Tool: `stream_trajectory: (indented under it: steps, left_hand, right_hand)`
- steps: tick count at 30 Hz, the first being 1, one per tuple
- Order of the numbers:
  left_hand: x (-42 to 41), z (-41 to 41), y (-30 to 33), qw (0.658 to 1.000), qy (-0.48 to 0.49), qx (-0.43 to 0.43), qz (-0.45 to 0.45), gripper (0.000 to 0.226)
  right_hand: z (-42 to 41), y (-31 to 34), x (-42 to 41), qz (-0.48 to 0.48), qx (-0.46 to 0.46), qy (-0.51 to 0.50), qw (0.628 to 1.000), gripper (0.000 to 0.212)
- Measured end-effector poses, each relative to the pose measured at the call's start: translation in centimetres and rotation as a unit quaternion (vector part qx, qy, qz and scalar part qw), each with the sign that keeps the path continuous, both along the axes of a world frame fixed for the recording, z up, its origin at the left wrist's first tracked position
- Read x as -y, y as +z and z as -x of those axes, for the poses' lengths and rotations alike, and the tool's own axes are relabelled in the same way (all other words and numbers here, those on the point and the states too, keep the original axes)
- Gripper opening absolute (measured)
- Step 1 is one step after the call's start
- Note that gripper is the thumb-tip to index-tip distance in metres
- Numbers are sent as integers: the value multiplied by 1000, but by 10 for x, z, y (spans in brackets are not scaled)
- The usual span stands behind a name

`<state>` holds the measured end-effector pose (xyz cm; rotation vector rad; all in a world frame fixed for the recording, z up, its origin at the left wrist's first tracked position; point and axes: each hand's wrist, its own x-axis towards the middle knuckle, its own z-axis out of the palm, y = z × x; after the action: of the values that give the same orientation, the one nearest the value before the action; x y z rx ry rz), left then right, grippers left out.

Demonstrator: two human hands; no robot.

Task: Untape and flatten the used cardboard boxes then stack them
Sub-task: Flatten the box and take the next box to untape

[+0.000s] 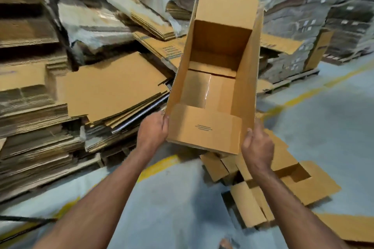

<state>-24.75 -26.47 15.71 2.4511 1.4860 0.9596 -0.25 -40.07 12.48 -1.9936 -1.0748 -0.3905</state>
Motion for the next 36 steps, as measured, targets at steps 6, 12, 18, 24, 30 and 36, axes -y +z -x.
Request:
stream_trajectory:
  steps: [6, 12, 18, 24, 30, 36]
  left_hand:
    - [-2, 76, 27, 996, 78, 36, -14, 28]
    - [-17, 131, 29, 985, 155, 70, -18, 37]
    - [-41, 174, 26, 962, 266, 51, 9, 34]
    - [-61, 227, 36, 915, 397, 54, 43, 37]
    - [-33, 268, 43, 844, 526, 88, 52, 42]
    - [18, 325, 49, 778, 624, 67, 27, 62]
  right_hand:
    - [44, 36, -46, -16, 34, 109, 993, 39]
    - [83, 55, -110, 18, 46, 189, 981, 30]
    - [116, 64, -205, 82, 71, 293, 950, 32]
    - [175, 90, -297, 109, 69, 442, 888, 29]
    - [256, 90, -359, 113, 91, 558, 817, 25]
    - [366, 93, -367, 103, 101, 659, 739, 25]
